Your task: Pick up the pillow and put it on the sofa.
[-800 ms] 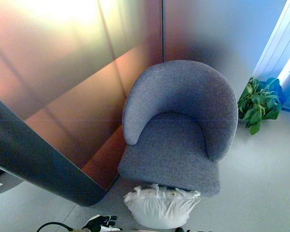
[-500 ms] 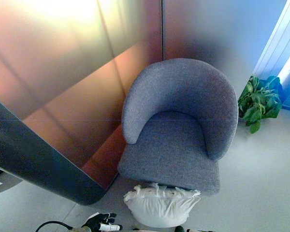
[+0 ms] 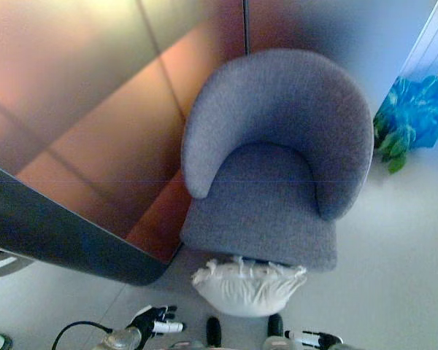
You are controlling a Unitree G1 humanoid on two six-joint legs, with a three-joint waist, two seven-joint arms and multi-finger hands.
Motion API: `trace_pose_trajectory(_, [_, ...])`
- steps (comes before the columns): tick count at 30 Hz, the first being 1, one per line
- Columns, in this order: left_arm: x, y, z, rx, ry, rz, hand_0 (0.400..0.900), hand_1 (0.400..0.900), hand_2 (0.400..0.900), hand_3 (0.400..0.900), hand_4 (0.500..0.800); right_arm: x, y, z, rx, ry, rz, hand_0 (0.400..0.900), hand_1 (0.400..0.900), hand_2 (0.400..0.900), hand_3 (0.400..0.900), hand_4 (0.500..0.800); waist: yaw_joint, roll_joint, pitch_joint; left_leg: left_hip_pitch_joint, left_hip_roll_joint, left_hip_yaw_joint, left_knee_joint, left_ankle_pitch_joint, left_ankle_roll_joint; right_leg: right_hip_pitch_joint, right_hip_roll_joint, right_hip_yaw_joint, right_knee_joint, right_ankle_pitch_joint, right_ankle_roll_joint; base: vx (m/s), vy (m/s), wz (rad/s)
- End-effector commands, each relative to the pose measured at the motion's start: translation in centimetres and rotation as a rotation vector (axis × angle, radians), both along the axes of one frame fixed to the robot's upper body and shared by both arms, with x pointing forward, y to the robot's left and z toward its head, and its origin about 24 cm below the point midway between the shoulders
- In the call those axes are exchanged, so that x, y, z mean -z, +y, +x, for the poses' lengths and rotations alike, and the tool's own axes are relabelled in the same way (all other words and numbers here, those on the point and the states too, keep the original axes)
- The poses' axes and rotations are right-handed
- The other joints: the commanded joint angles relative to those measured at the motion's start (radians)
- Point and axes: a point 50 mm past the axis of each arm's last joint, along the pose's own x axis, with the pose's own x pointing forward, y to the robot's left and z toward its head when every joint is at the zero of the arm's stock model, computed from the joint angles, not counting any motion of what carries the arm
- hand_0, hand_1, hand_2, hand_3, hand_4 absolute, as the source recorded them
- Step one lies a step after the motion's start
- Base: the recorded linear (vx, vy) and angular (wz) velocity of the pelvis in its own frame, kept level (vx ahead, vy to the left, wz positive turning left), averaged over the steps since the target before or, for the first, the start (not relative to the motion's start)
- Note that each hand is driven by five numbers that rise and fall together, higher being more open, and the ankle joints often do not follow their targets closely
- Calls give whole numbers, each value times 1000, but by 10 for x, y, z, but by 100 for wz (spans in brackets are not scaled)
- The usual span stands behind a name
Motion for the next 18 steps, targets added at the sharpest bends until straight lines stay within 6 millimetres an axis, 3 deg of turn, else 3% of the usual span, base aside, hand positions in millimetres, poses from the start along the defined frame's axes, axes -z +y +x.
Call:
trace_pose_trajectory(1, [-36,22,62,-71,-203,46,900,900,900,900,800,-9,-1,30,-84,-44,-20,900,900,900,900,800,-18,-66,103,-37,-63,24,50,-69,-6,-54,-14,58,25,-16,66,-214,0,-3])
trace_pose_trajectory(7, [-81,42,114,-126,-371,65,900,900,900,900,800,-26,-3,68,-116,-175,-14,900,900,900,900,800,-34,-80,208,-152,-65,29,82,-53,-8,-180,-9,84,55,3,68,-179,4,0])
trace_pose_trajectory(18, [-152,54,174,-202,-591,32,900,900,900,900,800,-61,-8,122,-127,-343,6,900,900,900,900,800,-75,-90,307,-366,-66,47,176,-29,-23,-407,-8,88,173,6,66,-130,20,0])
